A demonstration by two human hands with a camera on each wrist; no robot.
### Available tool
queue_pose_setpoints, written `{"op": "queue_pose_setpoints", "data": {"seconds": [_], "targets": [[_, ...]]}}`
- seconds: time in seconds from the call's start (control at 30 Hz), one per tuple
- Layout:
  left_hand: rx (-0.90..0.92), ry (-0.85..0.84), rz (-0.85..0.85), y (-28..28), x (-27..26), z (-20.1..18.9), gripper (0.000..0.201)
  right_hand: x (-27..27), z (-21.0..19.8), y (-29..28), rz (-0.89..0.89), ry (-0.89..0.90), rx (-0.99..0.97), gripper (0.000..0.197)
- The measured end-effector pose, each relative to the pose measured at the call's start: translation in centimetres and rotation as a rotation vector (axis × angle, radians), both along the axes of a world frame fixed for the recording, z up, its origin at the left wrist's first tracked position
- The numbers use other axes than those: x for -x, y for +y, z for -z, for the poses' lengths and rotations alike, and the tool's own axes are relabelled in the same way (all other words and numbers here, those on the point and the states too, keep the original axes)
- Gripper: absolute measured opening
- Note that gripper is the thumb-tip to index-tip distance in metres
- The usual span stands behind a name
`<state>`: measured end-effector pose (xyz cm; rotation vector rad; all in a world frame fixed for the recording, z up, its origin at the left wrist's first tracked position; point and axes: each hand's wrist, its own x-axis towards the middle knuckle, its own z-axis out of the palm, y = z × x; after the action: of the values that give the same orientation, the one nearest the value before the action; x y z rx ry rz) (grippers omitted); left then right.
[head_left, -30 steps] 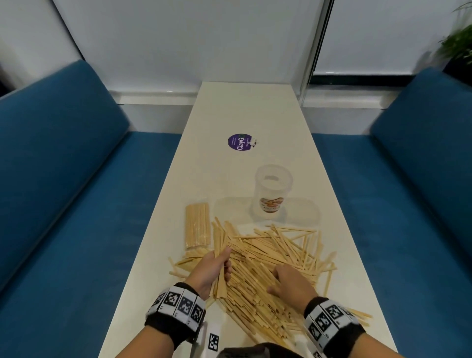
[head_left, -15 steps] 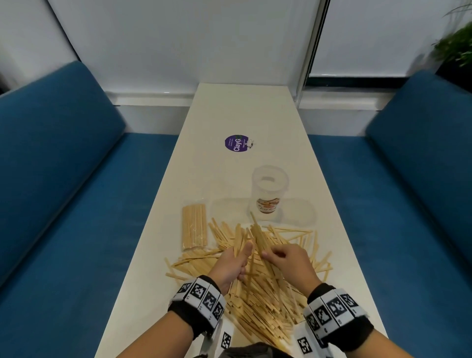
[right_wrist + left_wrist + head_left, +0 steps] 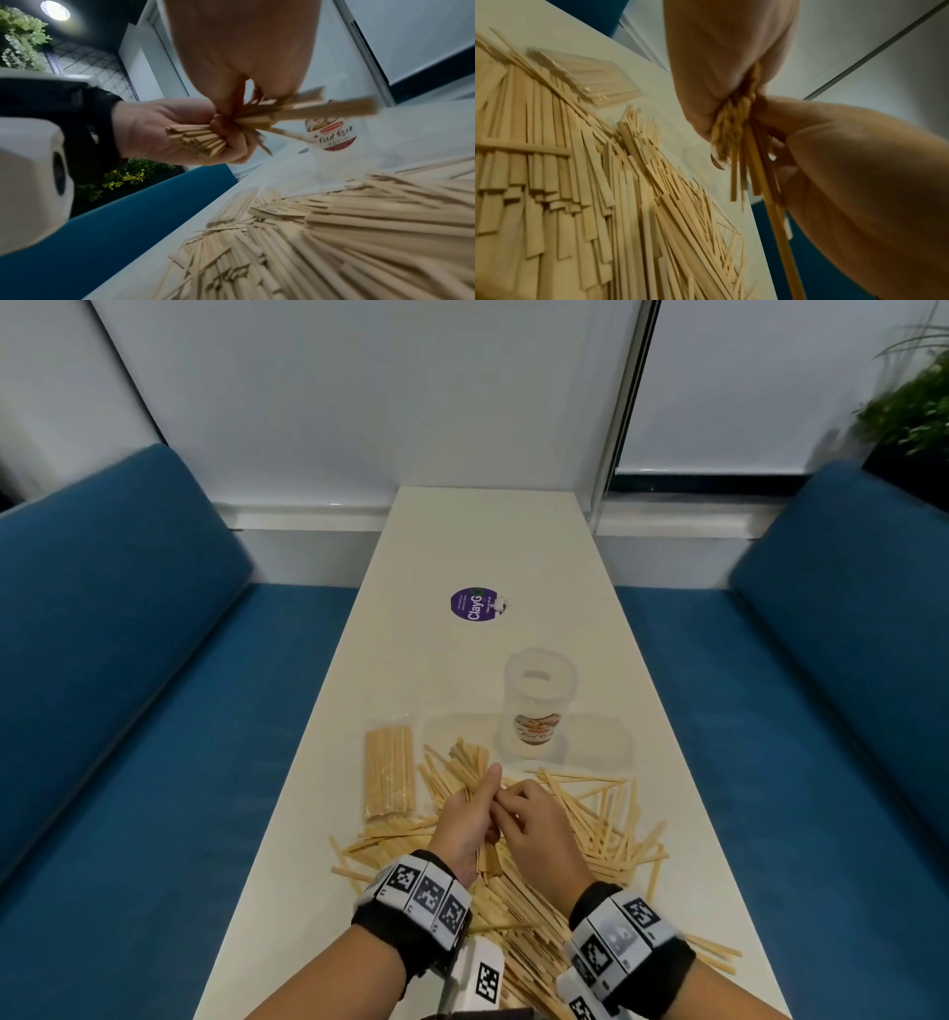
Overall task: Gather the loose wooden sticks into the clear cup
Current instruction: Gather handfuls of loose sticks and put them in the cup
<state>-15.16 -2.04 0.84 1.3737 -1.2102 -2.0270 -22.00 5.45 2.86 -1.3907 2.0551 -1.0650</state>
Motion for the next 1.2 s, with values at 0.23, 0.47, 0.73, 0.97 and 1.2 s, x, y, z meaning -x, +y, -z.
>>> {"op": "queue_pose_setpoints", "data": {"seconds": [0.23,0.47,0.73,0.97,1.2], "targets": [[0.006,0.041,-0.089,0.0,0.1,-0.3,0.05,0.5,0.9,0.9,-0.017,0.04,0.15,0.029],[0.039,-0.009,-0.199,-1.4,-0.1,-1.3,0.039,2.5,1.0,1.2,0.098,-0.208,-0.033,0.035],[0.269,0.097,-0.321,-0.5,1.2,-4.2,0.032,0.0,-0.1,-0.9,0.049,-0.859,-0.256,0.034],[0.479,0.083,-0.406,-0.7,1.6,-5.2,0.029,1.9,-1.0,-0.7,0.451,-1.361,-0.306,0.041],[0.473,0.062,-0.316,0.7,2.2,-4.4,0.039,1.4,-4.1,-1.7,0.316,-1.53,-0.144,0.046]]}}
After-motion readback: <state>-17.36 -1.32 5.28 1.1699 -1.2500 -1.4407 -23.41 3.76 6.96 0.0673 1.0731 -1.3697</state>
